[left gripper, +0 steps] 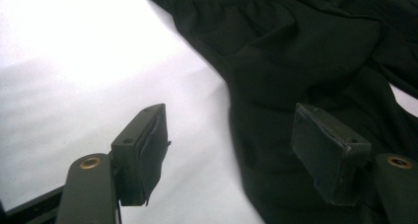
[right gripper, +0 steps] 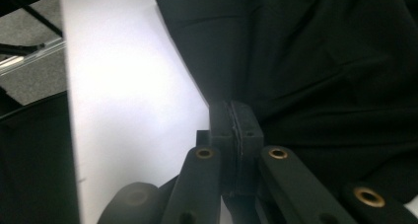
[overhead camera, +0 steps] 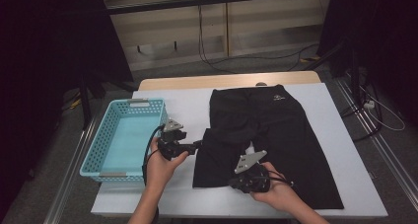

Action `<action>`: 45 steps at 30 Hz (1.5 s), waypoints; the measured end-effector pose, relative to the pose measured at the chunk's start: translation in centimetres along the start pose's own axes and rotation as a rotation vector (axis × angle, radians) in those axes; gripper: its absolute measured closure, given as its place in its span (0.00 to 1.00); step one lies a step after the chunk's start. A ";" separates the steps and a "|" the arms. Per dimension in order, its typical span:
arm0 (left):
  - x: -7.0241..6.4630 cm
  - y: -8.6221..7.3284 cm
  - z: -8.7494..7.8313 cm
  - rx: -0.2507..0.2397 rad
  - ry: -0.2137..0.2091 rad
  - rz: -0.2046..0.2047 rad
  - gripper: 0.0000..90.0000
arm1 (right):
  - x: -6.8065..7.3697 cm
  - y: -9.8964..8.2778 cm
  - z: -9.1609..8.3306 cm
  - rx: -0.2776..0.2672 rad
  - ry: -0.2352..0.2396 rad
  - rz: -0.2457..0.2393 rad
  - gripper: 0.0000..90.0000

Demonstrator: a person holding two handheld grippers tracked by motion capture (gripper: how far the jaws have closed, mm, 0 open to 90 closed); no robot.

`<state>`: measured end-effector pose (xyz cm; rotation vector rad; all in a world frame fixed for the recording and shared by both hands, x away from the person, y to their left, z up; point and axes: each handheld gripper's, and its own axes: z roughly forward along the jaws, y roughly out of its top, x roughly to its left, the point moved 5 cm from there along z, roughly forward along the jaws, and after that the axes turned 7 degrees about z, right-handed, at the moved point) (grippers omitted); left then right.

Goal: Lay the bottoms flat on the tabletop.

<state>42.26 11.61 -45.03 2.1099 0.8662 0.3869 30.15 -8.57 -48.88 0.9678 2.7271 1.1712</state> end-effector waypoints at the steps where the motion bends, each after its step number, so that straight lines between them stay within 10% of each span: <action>1: 0.0 0.0 0.0 -0.004 0.004 -0.005 0.33 | 0.2 -0.1 -0.1 0.009 0.007 -0.006 1.00; 7: 0.2 0.0 0.0 0.007 0.002 -0.010 0.33 | 0.3 0.7 -0.1 -0.043 -0.043 -0.019 0.71; 14: 0.3 -0.1 -0.1 0.010 0.005 -0.018 0.31 | 1.5 2.4 2.5 -0.079 -0.064 -0.082 0.60; 18: 0.3 -0.3 -0.3 0.011 0.008 -0.014 0.30 | 1.4 2.9 3.6 -0.079 -0.089 -0.069 0.66; 22: 0.5 -0.4 -0.6 0.007 0.018 -0.024 0.28 | 1.3 3.1 3.8 -0.083 -0.085 -0.080 0.95; 35: 0.3 -0.3 -0.5 0.006 0.012 -0.021 0.27 | 1.7 1.4 1.6 -0.015 -0.011 -0.084 0.98; 40: 0.3 -0.2 -0.5 0.004 0.011 -0.026 0.27 | 2.1 1.8 1.7 -0.068 -0.003 -0.090 0.67; 45: 0.4 -0.4 -0.5 0.013 0.010 -0.029 0.27 | 3.9 2.9 3.5 -0.076 -0.009 -0.155 0.58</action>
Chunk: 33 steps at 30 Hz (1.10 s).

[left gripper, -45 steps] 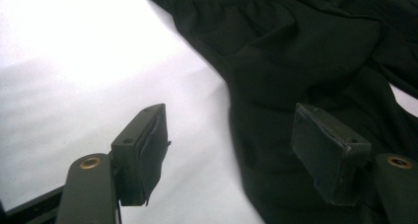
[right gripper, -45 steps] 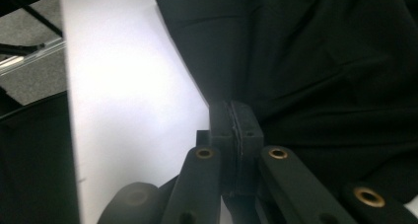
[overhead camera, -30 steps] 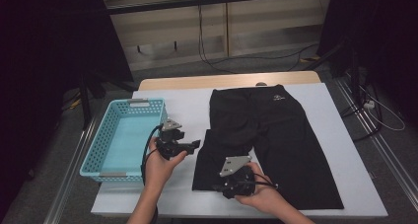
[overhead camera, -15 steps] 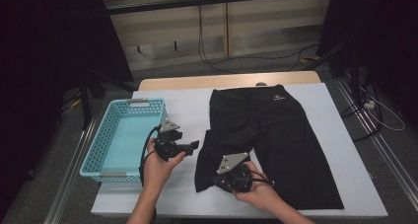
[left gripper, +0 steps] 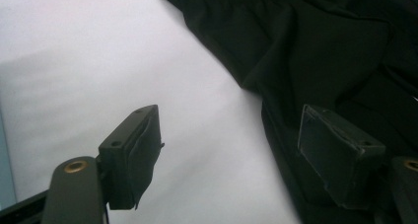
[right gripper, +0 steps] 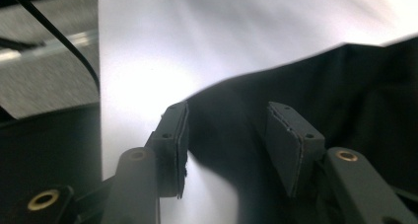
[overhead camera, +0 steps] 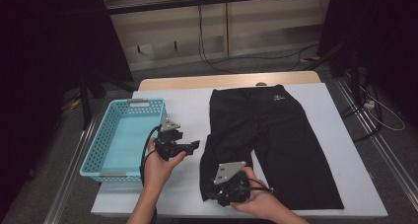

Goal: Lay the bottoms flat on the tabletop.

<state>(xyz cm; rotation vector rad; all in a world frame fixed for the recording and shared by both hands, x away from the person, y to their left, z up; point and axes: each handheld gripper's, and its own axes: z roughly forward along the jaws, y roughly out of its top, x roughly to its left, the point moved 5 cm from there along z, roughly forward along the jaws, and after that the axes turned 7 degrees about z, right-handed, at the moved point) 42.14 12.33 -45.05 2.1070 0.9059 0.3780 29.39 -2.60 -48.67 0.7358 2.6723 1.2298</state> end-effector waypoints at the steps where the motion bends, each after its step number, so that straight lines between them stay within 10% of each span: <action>1: 0.0 -0.1 0.1 0.001 0.002 -0.004 0.27 | 0.1 0.0 0.5 0.011 -0.002 -0.011 0.59; 7: -0.2 -0.2 0.3 0.009 -0.005 -0.005 0.27 | -0.4 0.2 0.9 0.004 0.009 0.031 0.98; 21: -0.5 0.6 2.6 0.007 -0.023 -0.034 0.31 | -0.7 -2.2 -2.3 0.059 0.054 0.058 0.99; 33: -1.0 1.9 7.1 0.017 -0.033 -0.011 0.60 | -0.5 -2.5 -2.4 0.039 0.035 0.077 0.98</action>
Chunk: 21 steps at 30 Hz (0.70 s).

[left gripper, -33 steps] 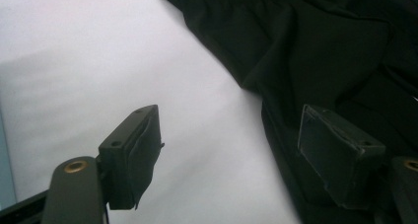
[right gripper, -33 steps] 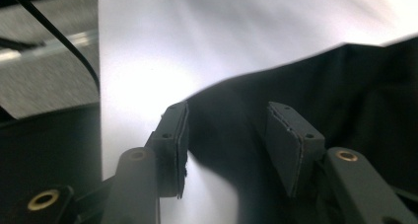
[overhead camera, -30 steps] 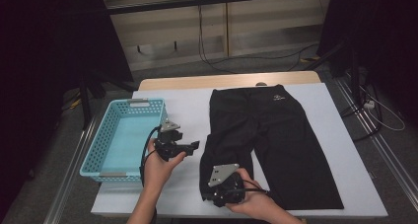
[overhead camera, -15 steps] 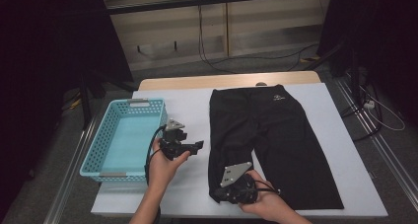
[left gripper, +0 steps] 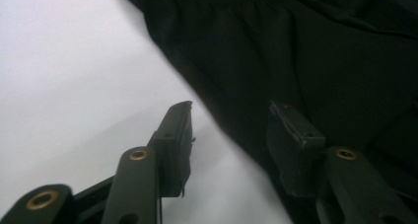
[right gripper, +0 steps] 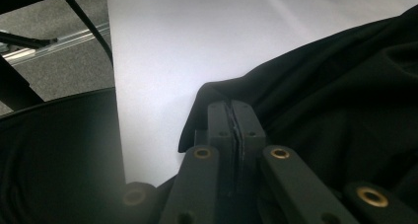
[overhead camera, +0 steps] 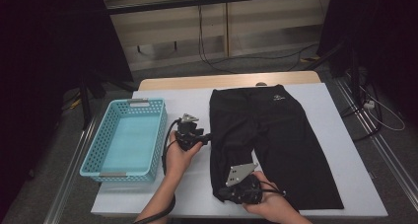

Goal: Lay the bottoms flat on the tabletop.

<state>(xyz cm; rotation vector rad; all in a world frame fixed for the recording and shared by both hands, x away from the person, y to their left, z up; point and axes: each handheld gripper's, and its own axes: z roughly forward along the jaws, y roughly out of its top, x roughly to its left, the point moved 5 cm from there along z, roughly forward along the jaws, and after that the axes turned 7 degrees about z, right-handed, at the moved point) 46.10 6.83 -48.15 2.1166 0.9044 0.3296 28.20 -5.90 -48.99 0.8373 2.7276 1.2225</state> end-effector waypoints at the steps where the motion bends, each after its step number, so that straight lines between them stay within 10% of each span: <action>1: 0.1 0.1 0.4 -0.001 0.017 0.004 0.61 | 0.0 0.0 0.0 0.001 -0.002 -0.004 0.98; 10: -1.0 0.7 2.8 0.044 0.006 0.031 0.74 | 0.0 0.0 0.0 0.000 -0.006 -0.003 0.98; 13: -1.5 0.9 3.1 0.048 -0.068 -0.041 0.95 | 0.0 0.0 0.0 -0.002 -0.009 -0.004 0.98; 21: -1.8 1.5 3.2 0.084 -0.056 -0.059 0.98 | 0.0 0.1 0.1 0.006 -0.007 -0.007 0.98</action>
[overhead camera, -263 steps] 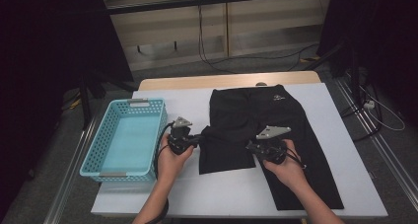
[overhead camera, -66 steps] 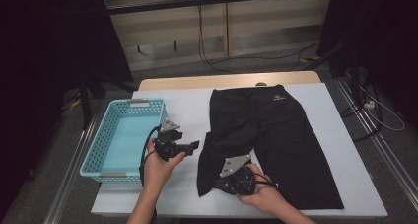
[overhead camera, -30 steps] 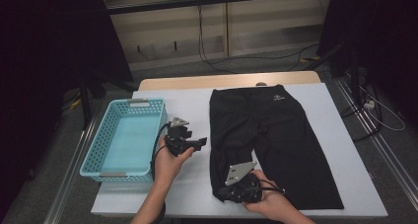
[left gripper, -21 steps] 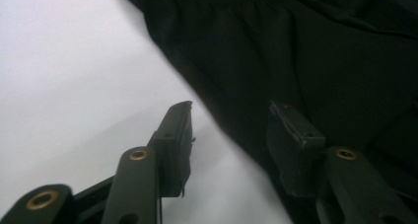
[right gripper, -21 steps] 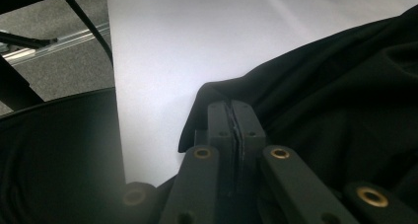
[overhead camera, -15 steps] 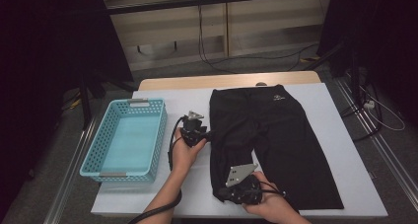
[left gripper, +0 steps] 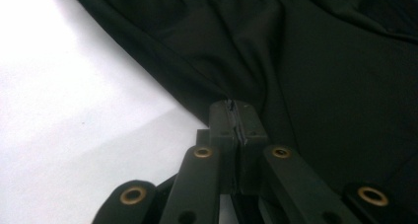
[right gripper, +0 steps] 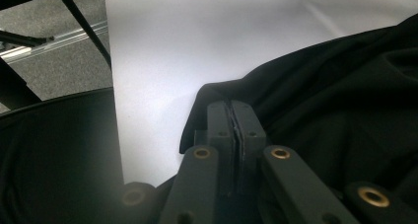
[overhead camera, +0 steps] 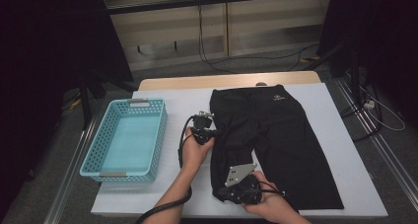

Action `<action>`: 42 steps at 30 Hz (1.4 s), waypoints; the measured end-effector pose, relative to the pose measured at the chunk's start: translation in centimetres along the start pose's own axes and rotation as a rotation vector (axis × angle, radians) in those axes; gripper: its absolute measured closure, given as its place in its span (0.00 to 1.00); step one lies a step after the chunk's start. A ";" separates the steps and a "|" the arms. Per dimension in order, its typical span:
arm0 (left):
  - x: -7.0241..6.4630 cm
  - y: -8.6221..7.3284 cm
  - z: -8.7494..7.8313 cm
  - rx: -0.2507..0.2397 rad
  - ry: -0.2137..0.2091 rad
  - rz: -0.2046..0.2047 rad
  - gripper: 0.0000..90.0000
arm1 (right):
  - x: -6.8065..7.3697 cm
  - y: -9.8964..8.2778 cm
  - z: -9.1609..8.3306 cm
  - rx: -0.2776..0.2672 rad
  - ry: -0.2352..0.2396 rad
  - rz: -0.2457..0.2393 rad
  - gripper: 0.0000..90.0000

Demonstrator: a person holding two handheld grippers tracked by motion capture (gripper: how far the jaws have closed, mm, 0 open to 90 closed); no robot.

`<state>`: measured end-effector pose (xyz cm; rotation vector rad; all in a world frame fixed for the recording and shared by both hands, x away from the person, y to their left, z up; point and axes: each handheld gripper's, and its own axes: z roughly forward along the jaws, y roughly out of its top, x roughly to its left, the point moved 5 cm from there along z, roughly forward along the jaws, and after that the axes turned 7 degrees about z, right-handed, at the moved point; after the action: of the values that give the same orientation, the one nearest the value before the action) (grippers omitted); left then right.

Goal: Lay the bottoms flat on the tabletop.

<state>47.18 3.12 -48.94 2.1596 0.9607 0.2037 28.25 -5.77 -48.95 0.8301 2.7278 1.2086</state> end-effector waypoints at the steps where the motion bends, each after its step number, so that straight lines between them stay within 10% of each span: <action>1: 0.2 0.1 -0.2 -0.001 0.002 -0.007 0.98 | 0.0 0.0 0.0 0.000 0.001 0.002 0.98; 20: 3.7 1.4 -2.4 -0.032 0.040 -0.004 0.99 | 0.6 3.3 0.8 -0.137 -0.004 0.019 0.88; 27: 3.9 0.2 -2.5 -0.018 0.070 0.030 0.85 | -1.7 2.6 -1.0 -0.141 -0.139 0.048 0.68; 32: 3.8 -0.2 -3.2 -0.065 0.101 0.043 0.56 | -5.0 0.9 -2.8 -0.113 -0.270 0.117 0.67; 42: 3.2 -0.9 -4.3 -0.064 0.101 0.059 0.37 | -7.8 -1.2 -2.9 -0.051 -0.344 0.231 0.74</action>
<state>47.16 8.22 -46.98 2.1372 0.9348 0.3699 33.68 -12.15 -49.11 1.2447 2.3681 1.0452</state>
